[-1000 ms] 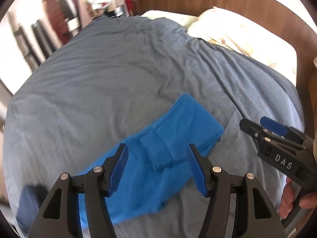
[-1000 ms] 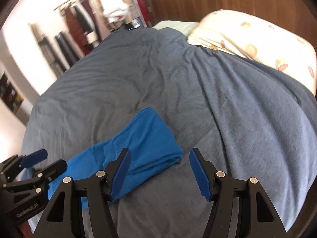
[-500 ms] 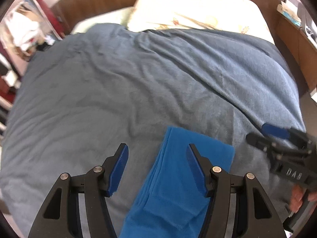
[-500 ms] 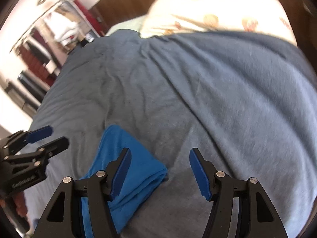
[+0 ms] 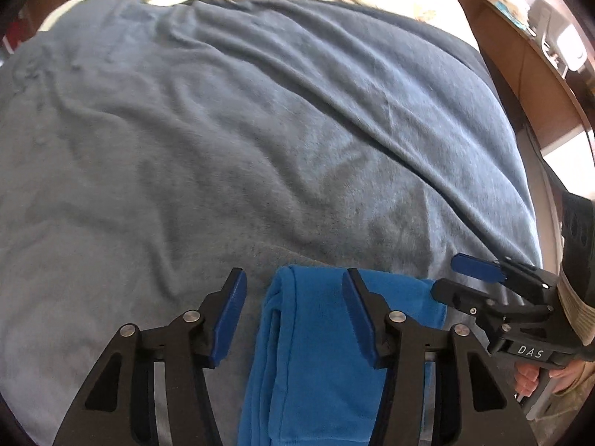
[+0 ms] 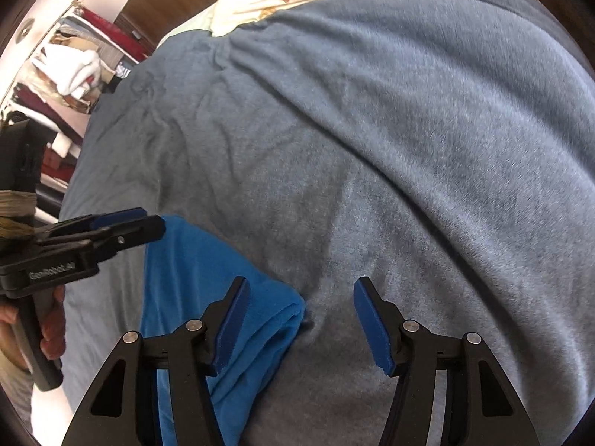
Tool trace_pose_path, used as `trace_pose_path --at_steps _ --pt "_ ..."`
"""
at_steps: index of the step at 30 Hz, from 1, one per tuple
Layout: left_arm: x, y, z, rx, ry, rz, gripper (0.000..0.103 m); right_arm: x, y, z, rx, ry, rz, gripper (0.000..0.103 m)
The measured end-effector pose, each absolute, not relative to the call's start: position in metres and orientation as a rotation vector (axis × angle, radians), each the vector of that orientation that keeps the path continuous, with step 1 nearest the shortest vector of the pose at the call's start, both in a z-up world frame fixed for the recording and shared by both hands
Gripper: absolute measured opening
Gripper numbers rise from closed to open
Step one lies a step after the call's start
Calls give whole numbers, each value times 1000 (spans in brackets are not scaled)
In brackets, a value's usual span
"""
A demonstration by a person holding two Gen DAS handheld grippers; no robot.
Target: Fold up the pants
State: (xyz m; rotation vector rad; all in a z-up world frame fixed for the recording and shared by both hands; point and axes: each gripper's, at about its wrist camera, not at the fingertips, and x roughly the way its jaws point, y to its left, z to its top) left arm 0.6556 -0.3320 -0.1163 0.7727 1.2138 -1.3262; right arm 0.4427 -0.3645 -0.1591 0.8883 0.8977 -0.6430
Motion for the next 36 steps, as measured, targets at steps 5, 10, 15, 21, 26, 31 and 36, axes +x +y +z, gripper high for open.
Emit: trace_pose_path --at_steps 5,10,15,21,26,31,36 --pt "661 -334 -137 756 1280 -1355 52 453 -365 -166 903 887 -638 57" --pt "664 -334 -152 735 1327 -1379 52 456 -366 -175 903 904 -632 55" --pt "663 -334 -161 722 1368 -1403 42 457 -364 -179 887 909 -612 50" --pt "656 -340 -171 747 1369 -1402 41 460 -362 -183 894 911 -581 45" --pt "653 -342 -182 738 1387 -1391 40 466 -364 -190 914 923 -555 40" --pt "648 -339 -180 728 1367 -1386 28 469 -366 -193 926 929 -531 33" --pt "640 -327 -151 712 1281 -1407 23 471 -362 -175 871 903 -520 27"
